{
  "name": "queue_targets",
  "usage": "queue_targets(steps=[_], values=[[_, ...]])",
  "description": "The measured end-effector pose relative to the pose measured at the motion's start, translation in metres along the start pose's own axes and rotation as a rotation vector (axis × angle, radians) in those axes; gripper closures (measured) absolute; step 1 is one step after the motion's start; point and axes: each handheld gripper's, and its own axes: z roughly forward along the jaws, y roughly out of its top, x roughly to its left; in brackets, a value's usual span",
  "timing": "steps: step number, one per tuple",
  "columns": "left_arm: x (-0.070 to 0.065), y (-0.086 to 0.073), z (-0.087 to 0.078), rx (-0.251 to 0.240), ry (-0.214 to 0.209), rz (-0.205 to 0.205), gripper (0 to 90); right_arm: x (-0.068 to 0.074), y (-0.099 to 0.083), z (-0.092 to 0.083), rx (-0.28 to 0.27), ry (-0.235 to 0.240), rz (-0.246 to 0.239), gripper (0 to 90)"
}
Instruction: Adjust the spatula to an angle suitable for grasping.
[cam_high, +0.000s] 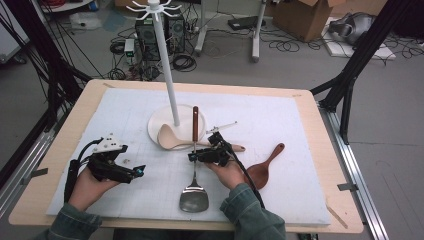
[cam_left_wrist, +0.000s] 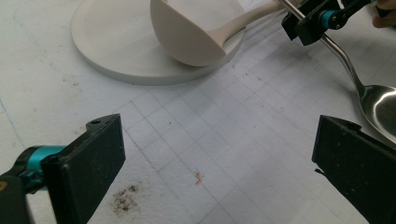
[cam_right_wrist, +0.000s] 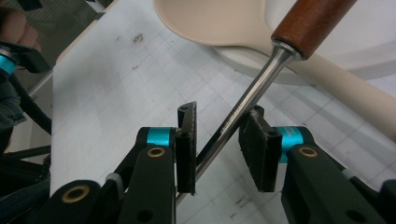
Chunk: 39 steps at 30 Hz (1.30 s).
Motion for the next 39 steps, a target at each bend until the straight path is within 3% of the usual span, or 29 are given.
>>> queue_targets(steps=[8,17,26,30,39], values=[[-0.001,0.004,0.0,-0.008,-0.019,-0.011,3.1,0.009,0.002,-0.01,-0.042,0.018,-0.024,72.7],[-0.002,0.014,-0.003,-0.053,-0.05,-0.025,3.2,0.016,0.004,-0.019,-0.074,0.046,-0.028,74.9],[-0.005,0.027,-0.003,-0.079,-0.083,-0.021,9.6,0.025,0.007,-0.029,-0.118,0.068,-0.058,77.6],[-0.006,0.035,-0.003,-0.087,-0.12,-0.02,14.3,0.03,0.009,-0.035,-0.133,0.077,-0.066,78.9],[-0.011,0.057,-0.003,-0.114,-0.174,-0.007,20.5,0.049,0.021,-0.049,-0.16,0.095,-0.148,82.9]])
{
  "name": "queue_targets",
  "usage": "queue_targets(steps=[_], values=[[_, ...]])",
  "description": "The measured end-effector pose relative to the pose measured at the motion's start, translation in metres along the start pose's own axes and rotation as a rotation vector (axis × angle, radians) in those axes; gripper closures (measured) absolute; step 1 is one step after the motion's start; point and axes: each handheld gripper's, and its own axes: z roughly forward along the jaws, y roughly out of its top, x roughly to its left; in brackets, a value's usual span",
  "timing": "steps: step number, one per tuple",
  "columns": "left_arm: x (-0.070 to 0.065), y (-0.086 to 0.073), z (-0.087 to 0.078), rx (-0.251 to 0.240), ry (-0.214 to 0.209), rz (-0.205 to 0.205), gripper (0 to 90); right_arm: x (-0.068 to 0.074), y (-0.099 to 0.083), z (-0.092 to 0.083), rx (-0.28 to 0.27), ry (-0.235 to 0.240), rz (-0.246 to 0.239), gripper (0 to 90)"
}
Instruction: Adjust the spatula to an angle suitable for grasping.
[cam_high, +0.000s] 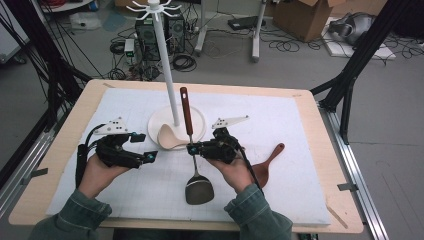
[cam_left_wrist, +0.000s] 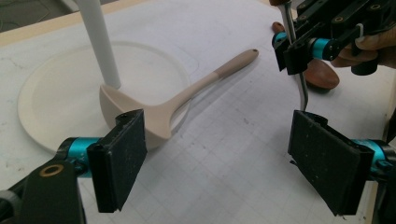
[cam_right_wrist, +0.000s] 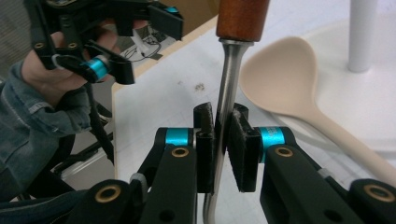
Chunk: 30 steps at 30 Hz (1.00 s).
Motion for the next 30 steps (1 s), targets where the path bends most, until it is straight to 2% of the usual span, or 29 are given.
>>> queue_targets(steps=[11,17,30], values=[[-0.005,0.02,0.001,-0.03,-0.047,0.009,25.8,0.016,0.018,-0.007,-0.01,-0.004,-0.099,84.2],[-0.008,0.034,0.001,-0.054,-0.075,0.014,27.5,0.023,0.025,-0.006,-0.021,-0.001,-0.137,84.3],[-0.012,0.058,0.005,-0.081,-0.139,0.027,32.8,0.029,0.028,0.006,-0.017,0.029,-0.188,84.3]])
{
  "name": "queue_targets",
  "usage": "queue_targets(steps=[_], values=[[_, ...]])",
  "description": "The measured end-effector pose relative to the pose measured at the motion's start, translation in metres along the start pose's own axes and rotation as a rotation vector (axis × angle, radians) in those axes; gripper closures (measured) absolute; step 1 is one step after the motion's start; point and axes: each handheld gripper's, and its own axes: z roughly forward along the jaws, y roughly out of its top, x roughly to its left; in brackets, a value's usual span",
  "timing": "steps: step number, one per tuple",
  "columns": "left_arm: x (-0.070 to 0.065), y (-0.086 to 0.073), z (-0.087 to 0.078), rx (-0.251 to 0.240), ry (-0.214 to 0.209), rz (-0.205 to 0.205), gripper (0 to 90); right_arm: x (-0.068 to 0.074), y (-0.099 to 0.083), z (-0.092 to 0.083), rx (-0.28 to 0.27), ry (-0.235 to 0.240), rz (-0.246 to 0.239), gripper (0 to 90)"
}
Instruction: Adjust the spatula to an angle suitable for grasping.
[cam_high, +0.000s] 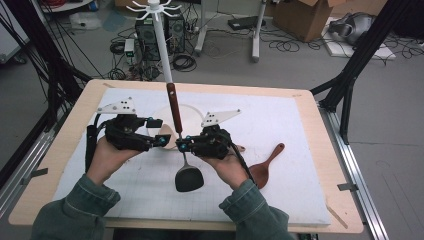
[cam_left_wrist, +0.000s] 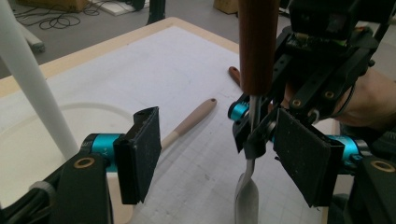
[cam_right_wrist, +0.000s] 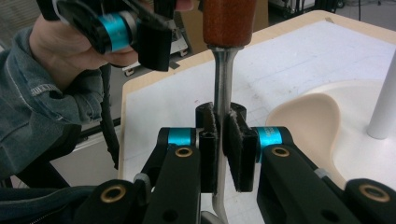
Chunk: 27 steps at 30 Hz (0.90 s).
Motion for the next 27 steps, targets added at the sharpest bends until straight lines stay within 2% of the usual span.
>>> queue_targets(steps=[6,10,15,21,22,23,24,26,27], values=[[-0.002,0.009,0.003,-0.016,-0.032,0.004,37.2,0.002,0.005,0.004,0.006,0.008,-0.022,84.3],[-0.003,0.019,0.005,-0.021,-0.059,0.011,43.3,0.004,0.007,0.007,0.016,0.017,-0.029,84.3],[-0.003,0.025,0.007,-0.013,-0.063,0.022,51.0,0.006,0.008,0.01,0.025,0.025,-0.037,84.3],[-0.005,0.029,0.008,-0.024,-0.102,0.043,69.0,0.006,0.012,0.01,0.057,0.039,-0.043,84.3],[-0.005,0.029,0.008,-0.024,-0.102,0.043,69.3,0.005,0.012,0.01,0.054,0.041,-0.047,84.3],[-0.005,0.03,0.008,-0.024,-0.113,0.045,69.3,0.005,0.012,0.01,0.054,0.041,-0.047,84.3],[-0.005,0.032,0.009,-0.027,-0.141,0.036,70.9,0.005,0.014,0.009,0.06,0.044,-0.055,84.1],[-0.005,0.033,0.009,-0.027,-0.151,0.034,71.8,0.005,0.016,0.008,0.066,0.054,-0.062,83.8],[-0.004,0.035,0.008,-0.028,-0.179,0.032,72.4,0.005,0.017,0.008,0.063,0.058,-0.063,83.7]])
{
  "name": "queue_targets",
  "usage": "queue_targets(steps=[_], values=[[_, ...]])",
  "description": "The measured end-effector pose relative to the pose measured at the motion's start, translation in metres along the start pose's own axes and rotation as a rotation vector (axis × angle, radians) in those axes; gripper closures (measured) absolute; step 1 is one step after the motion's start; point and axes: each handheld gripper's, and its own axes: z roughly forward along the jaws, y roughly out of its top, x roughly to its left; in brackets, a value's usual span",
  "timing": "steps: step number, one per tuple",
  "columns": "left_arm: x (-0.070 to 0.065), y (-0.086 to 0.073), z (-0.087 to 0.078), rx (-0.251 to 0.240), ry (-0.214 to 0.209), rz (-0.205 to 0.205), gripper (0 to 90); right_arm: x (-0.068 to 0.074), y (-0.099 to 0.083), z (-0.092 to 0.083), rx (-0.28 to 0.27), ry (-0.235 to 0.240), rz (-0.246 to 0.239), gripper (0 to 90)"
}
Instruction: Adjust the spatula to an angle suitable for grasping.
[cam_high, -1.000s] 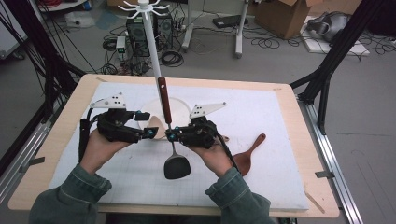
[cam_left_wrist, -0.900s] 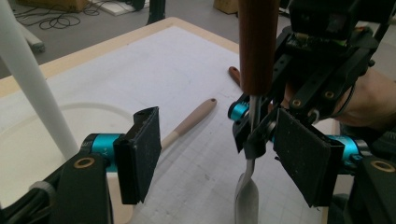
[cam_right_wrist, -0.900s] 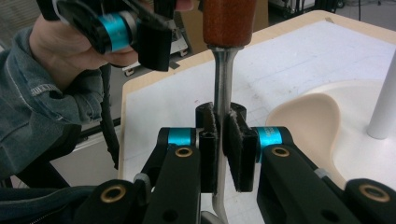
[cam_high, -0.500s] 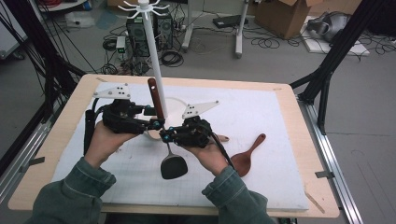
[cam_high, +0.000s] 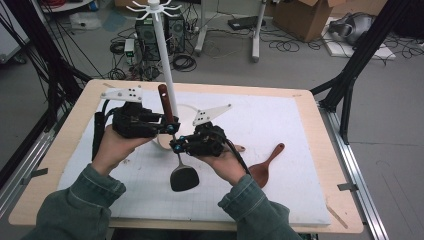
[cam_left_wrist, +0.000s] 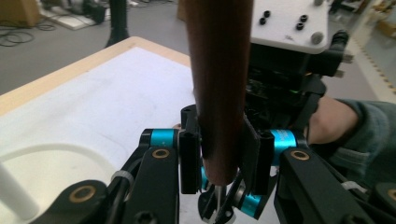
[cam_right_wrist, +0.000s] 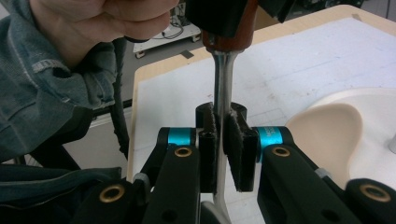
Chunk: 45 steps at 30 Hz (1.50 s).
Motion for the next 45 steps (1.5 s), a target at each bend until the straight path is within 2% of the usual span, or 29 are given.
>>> queue_targets(steps=[7,8,11,12,13,15,20,26,31,35,38,45], values=[[-0.001,0.006,-0.004,-0.015,0.007,0.02,72.1,0.001,0.009,-0.001,-0.011,0.003,-0.028,84.0],[-0.002,0.007,-0.008,-0.02,0.024,0.031,71.2,0.001,0.011,-0.001,-0.012,0.005,-0.026,84.1],[-0.002,0.007,-0.012,-0.029,0.037,0.033,63.8,0.0,0.018,-0.003,-0.002,-0.015,-0.041,84.3],[-0.002,0.007,-0.016,-0.033,0.057,0.037,61.5,-0.001,0.021,-0.004,-0.007,-0.017,-0.039,84.3],[-0.002,0.007,-0.016,-0.033,0.057,0.037,59.8,-0.002,0.023,-0.005,-0.008,-0.019,-0.031,84.3],[-0.003,0.006,-0.021,-0.039,0.08,0.045,57.1,-0.005,0.028,-0.008,-0.011,-0.021,-0.021,84.3],[-0.003,0.001,-0.031,-0.047,0.124,0.057,52.6,-0.01,0.043,-0.013,-0.013,-0.035,-0.037,84.3],[-0.003,-0.012,-0.038,-0.037,0.17,0.06,47.3,-0.018,0.061,-0.02,-0.027,-0.042,-0.051,84.3],[-0.001,-0.028,-0.041,-0.023,0.182,0.055,41.6,-0.025,0.075,-0.023,-0.027,-0.037,-0.053,84.3],[0.0,-0.04,-0.043,-0.028,0.201,0.04,36.2,-0.031,0.087,-0.024,-0.028,-0.016,-0.045,84.2],[0.001,-0.049,-0.045,-0.019,0.217,0.039,35.2,-0.033,0.094,-0.025,-0.035,-0.015,-0.061,84.3],[0.003,-0.064,-0.049,-0.01,0.263,0.019,26.8,-0.041,0.114,-0.025,-0.032,-0.022,-0.066,84.3]])
